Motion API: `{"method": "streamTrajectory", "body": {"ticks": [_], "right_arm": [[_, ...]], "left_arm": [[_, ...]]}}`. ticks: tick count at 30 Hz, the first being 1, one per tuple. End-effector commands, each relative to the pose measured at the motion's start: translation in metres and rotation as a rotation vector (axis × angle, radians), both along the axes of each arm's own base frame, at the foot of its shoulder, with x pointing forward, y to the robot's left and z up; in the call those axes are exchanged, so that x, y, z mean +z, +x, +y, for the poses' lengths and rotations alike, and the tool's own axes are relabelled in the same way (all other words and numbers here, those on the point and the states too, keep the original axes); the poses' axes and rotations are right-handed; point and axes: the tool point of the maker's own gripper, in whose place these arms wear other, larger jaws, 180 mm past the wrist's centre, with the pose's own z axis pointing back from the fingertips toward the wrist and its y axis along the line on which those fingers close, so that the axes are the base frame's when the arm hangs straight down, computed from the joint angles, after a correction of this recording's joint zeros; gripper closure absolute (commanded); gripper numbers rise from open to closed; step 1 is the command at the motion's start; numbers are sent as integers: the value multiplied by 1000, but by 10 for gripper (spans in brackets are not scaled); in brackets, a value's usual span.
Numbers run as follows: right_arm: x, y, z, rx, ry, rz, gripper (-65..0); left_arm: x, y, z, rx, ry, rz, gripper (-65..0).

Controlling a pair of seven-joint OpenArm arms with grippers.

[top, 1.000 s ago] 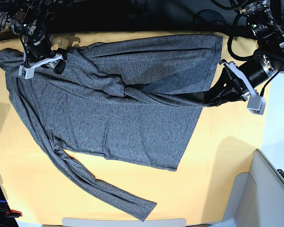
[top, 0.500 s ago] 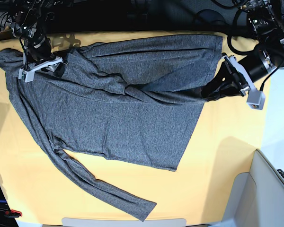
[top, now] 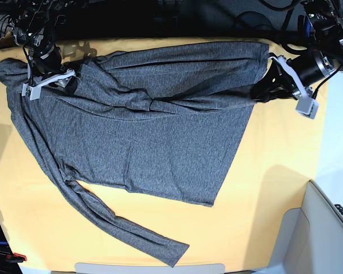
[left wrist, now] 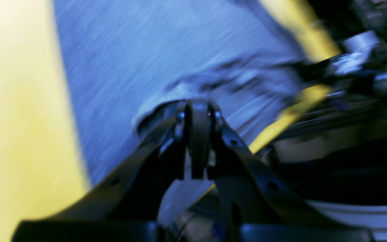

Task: Fold the T-shirt properly
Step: 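Pull the grasped fabric outward with the left gripper to flatten the shirt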

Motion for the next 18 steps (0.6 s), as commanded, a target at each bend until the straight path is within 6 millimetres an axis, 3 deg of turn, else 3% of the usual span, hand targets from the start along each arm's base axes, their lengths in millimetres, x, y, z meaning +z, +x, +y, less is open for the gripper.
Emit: {"method": "streamTrajectory", "body": {"ticks": [1,5,11,18], "right_arm": [[10,7,-3,4,-17,-39,-326],[10,7,-2,4,-15,-37,-326],[9,5,-3,4,-16,-33,-326],[13,6,-6,0,-27,-42,-326]], "left_arm": [[7,4,1,-1,10,-30,-4],[-9,4,16,35,117,9,-47],[-20,2,29,64,199,41,-267],[-24,-5,35,55,229,65,-296]]}}
